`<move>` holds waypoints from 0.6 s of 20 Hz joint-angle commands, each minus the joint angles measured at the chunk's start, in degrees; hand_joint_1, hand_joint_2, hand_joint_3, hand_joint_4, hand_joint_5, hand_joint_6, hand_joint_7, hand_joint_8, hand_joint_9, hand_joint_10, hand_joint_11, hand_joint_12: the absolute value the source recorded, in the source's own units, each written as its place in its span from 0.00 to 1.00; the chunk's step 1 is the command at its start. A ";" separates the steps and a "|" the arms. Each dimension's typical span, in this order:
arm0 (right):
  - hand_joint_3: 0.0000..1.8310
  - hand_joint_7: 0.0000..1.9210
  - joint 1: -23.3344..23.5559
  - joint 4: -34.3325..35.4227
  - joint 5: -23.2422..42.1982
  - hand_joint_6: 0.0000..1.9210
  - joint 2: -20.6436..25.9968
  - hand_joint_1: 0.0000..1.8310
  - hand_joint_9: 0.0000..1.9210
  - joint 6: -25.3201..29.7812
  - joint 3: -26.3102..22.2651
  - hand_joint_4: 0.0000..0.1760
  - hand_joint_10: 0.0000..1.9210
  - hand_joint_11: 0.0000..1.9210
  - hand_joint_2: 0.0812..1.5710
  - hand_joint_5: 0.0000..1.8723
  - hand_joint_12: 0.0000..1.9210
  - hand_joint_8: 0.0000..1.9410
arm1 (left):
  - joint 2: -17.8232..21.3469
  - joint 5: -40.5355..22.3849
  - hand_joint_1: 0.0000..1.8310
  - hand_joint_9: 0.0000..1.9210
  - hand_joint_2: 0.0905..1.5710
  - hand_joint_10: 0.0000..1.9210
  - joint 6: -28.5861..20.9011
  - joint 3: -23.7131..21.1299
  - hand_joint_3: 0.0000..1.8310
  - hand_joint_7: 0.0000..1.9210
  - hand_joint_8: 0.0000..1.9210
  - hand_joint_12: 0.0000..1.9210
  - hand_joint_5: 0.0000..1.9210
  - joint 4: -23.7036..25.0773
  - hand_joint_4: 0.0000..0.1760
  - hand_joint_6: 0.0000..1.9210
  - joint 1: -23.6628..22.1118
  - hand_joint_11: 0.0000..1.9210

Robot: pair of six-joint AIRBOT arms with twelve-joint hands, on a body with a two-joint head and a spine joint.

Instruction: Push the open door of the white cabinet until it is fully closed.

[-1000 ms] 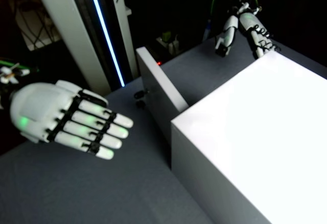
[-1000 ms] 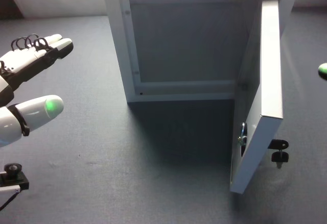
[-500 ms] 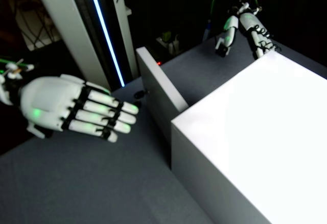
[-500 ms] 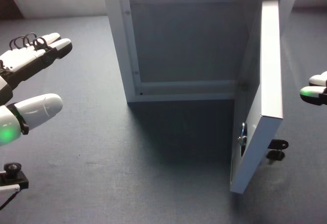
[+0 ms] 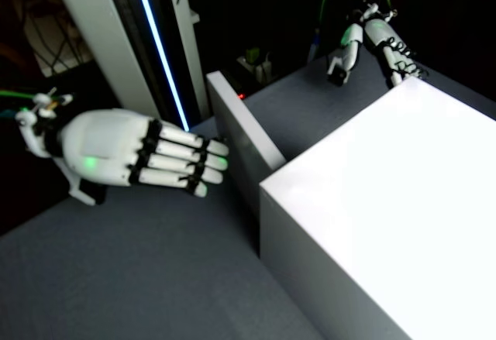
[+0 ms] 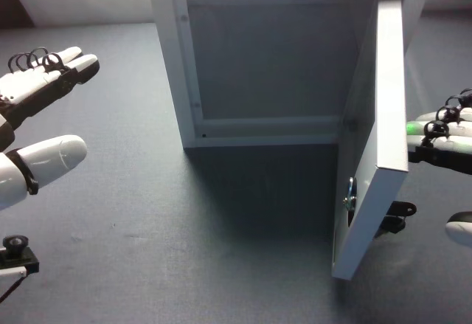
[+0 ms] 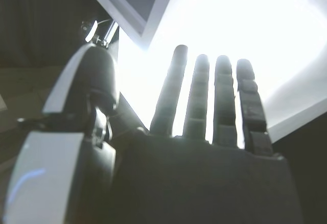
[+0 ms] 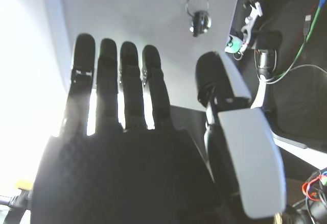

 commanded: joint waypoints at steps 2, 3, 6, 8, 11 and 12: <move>0.00 0.13 1.39 0.10 6.49 0.00 -0.50 0.22 0.07 0.90 0.35 0.00 0.18 0.00 0.87 0.16 0.61 0.00 | -0.02 -7.79 0.00 0.00 0.92 0.00 -0.49 0.10 0.00 0.00 0.00 0.00 0.03 -1.49 0.00 0.00 0.08 0.00; 0.00 0.14 1.73 -0.07 6.49 0.00 -0.76 0.21 0.08 0.95 0.45 0.00 0.19 0.00 0.87 0.17 0.62 0.01 | 0.00 -7.80 0.00 0.00 0.92 0.00 -0.49 0.03 0.00 0.00 0.00 0.00 0.03 -1.61 0.00 0.00 0.25 0.00; 0.00 0.16 2.93 -0.91 6.41 0.00 -1.76 0.23 0.08 1.20 0.89 0.00 0.23 0.00 0.86 0.17 0.66 0.00 | 0.12 -8.42 0.00 0.00 0.93 0.00 -0.50 -0.18 0.00 0.00 0.00 0.00 0.04 -2.35 0.00 0.00 1.00 0.01; 0.00 0.16 3.58 -1.42 6.22 0.00 -2.42 0.21 0.08 1.50 1.22 0.00 0.24 0.00 0.87 0.17 0.67 0.00 | 0.18 -8.77 0.02 0.00 0.93 0.00 -0.49 -0.26 0.00 0.00 0.00 0.00 0.04 -2.69 0.00 0.00 1.23 0.00; 0.00 0.15 5.19 -2.65 5.13 0.00 -3.53 0.18 0.08 2.05 1.85 0.00 0.24 0.00 0.88 0.16 0.63 0.00 | 0.28 -9.77 0.02 0.00 0.92 0.00 -0.38 -0.47 0.00 0.00 0.00 0.01 0.04 -3.71 0.00 0.00 1.97 0.01; 0.00 0.15 6.02 -3.24 4.59 0.00 -4.11 0.16 0.07 2.39 2.16 0.00 0.24 0.00 0.88 0.15 0.61 0.00 | 0.39 -10.49 0.03 0.00 0.92 0.00 -0.29 -0.63 0.00 0.00 0.00 0.00 0.04 -4.40 0.00 0.00 2.55 0.00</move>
